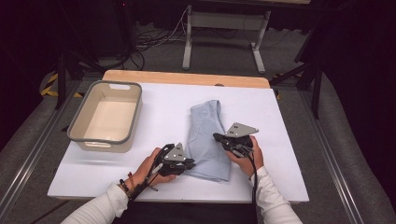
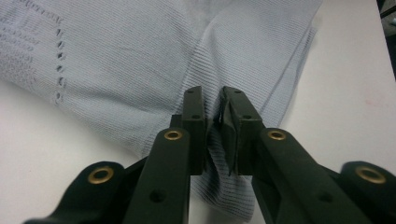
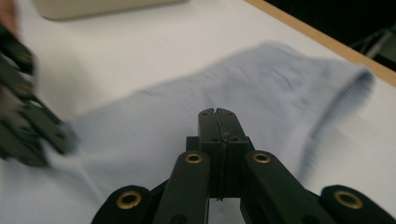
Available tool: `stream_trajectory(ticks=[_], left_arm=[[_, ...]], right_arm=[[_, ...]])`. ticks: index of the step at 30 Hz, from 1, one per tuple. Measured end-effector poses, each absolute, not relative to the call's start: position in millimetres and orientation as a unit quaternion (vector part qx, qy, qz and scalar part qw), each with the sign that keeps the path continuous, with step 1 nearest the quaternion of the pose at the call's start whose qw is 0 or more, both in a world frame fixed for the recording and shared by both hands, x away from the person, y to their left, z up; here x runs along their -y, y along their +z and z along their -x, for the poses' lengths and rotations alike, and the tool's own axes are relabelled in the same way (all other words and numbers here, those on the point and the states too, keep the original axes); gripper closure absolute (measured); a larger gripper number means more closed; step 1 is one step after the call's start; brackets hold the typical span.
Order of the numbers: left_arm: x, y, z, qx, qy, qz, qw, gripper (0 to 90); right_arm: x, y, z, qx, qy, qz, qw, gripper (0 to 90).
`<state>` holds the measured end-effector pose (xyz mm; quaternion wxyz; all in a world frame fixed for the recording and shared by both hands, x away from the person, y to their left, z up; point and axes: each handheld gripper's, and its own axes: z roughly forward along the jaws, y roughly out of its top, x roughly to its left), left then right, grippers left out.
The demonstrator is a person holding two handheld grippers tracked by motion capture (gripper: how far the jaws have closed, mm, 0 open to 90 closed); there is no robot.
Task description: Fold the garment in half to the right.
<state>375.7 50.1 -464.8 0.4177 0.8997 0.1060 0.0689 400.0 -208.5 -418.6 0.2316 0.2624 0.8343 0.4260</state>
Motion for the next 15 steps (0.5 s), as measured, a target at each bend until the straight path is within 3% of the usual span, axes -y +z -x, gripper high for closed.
stream_trajectory(ticks=[5,11,15], left_arm=[[-49.6,-462.8,-370.0,-0.101,0.075,-0.904,0.409,78.7],[-50.2,-460.5,-365.0,-0.087,0.076,-0.908,0.403,77.5],[-54.7,-453.8,-367.1,-0.080,0.063,-0.899,0.427,71.5]], right_arm=[[175.5,-426.0,-391.3,-0.861,0.403,-0.218,0.220,90.0],[169.9,-455.0,-397.1,-0.878,0.365,-0.229,0.210,90.0],[162.9,-454.1,-392.0,-0.885,0.339,-0.205,0.245,90.0]])
